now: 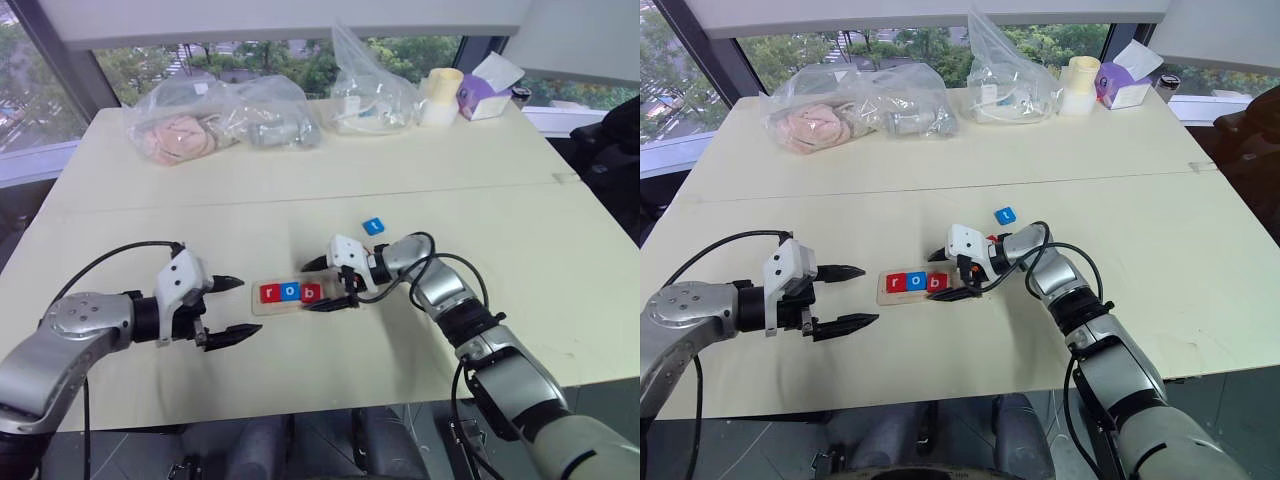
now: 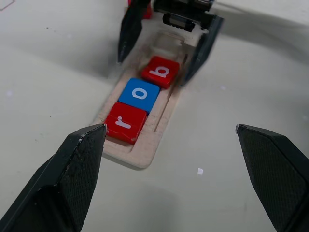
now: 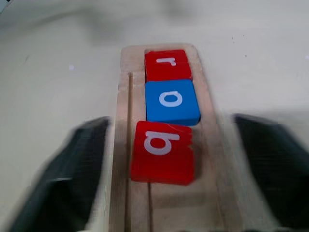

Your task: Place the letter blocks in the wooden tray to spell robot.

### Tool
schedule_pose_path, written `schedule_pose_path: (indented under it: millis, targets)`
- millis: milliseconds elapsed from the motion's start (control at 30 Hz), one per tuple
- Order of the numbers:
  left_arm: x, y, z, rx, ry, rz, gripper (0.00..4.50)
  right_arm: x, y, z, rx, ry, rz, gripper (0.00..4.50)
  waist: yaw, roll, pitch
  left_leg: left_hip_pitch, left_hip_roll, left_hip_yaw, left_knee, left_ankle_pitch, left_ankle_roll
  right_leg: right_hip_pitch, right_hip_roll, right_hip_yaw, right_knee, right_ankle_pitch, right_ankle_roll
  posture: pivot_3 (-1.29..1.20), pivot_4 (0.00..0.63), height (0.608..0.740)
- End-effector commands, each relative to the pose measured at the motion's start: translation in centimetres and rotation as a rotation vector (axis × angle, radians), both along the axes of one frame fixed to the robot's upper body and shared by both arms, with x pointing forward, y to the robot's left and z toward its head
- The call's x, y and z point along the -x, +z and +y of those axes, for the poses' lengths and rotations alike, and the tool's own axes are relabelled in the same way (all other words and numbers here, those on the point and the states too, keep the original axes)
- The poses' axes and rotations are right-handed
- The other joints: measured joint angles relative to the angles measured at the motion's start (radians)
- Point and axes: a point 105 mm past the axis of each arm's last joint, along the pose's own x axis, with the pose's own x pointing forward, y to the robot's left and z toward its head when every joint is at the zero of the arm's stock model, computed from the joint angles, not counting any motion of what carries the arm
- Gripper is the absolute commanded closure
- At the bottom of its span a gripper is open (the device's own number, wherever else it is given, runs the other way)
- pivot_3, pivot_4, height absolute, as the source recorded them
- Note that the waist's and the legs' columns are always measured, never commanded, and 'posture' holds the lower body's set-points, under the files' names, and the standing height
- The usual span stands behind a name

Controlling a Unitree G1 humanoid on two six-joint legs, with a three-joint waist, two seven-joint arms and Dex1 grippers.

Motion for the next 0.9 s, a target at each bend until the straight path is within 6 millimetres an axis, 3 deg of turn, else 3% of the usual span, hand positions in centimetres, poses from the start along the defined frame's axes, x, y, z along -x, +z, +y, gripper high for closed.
schedule_pose_path:
  millis: [33, 167, 267, 533, 633, 900]
  targets:
    - [-0.2, 0.7, -0.2, -0.002, -0.008, -0.045, 0.0, -0.9, 2.6, 0.2, -0.058, -0.018, -0.08, 0.04, 0.0, 0.0, 0.0, 0.0, 0.0, 0.0, 0.0, 0.0, 0.0, 0.0, 0.0, 0.0, 0.0, 0.0, 0.0, 0.0, 0.15, 0.74]
    - [-0.4, 1.0, -0.3, 0.005, -0.003, -0.065, 0.0, -1.9, 4.8, -1.6, -0.109, -0.098, -0.126, 0.04, 0.004, 0.0, 0.0, 0.0, 0.0, 0.0, 0.0, 0.0, 0.0, 0.0, 0.0, 0.0, 0.0, 0.0, 0.0, 0.0, 0.15, 0.74]
    - [-0.4, 0.9, -0.3, 0.006, -0.002, -0.064, 0.0, -1.0, 5.3, -2.8, -0.104, -0.102, -0.148, 0.04, 0.005, 0.0, 0.0, 0.0, 0.0, 0.0, 0.0, 0.0, 0.0, 0.0, -0.001, 0.0, 0.0, 0.0, 0.0, 0.0, 0.15, 0.74]
    - [-0.7, 0.9, -0.5, 0.011, -0.019, -0.059, 0.0, 2.0, 2.7, -2.0, -0.067, -0.069, -0.136, 0.04, -0.001, 0.0, 0.0, 0.0, 0.0, 0.003, 0.0, 0.0, 0.0, 0.0, 0.0, 0.001, 0.0, 0.0, 0.0, 0.0, 0.15, 0.74]
    - [-0.8, 0.8, -0.3, 0.002, -0.021, -0.054, 0.0, 1.3, 1.6, -2.0, -0.037, -0.101, -0.164, 0.04, 0.0, 0.0, 0.0, 0.0, 0.0, 0.003, 0.0, 0.0, 0.0, 0.0, 0.0, 0.001, 0.0, 0.0, -0.001, 0.0, 0.15, 0.74]
    - [-0.6, 0.8, -0.9, 0.024, -0.023, -0.047, 0.0, -0.4, 1.1, -2.3, -0.011, -0.135, -0.181, 0.04, 0.002, 0.0, 0.0, 0.0, 0.0, 0.004, 0.0, 0.0, 0.0, 0.0, 0.0, 0.002, 0.0, 0.0, -0.001, 0.0, 0.15, 0.74]
